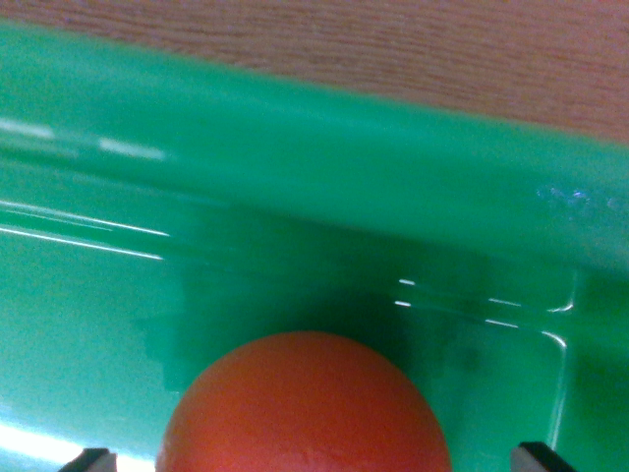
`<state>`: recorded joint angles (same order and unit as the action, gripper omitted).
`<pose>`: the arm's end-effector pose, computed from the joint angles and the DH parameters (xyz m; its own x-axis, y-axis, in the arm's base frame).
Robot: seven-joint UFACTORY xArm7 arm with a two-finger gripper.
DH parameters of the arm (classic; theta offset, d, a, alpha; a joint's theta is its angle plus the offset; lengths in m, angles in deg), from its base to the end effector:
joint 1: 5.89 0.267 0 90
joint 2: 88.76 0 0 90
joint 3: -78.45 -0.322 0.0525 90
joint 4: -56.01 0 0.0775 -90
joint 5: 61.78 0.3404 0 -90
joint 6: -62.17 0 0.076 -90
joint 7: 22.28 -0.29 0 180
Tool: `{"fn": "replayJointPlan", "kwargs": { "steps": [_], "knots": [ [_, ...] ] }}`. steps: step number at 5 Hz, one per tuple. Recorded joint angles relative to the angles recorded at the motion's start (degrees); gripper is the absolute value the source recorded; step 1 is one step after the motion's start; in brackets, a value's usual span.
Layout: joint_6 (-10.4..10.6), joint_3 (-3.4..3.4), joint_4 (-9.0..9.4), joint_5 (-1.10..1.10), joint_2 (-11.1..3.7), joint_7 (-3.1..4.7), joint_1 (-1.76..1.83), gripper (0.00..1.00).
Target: Pick fruit
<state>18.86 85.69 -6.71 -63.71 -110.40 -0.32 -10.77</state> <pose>0.5014 -0.1183 0.0505 0.9776 0.2014 -0.0605 0.2045 -0.9776 0.0496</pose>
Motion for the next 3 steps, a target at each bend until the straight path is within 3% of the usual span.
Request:
{"fn": "replayJointPlan", "kwargs": {
  "steps": [3],
  "knots": [
    [0.77,0.03,0.42,0.05,-0.29,0.34,-0.1,0.0]
  ]
}}
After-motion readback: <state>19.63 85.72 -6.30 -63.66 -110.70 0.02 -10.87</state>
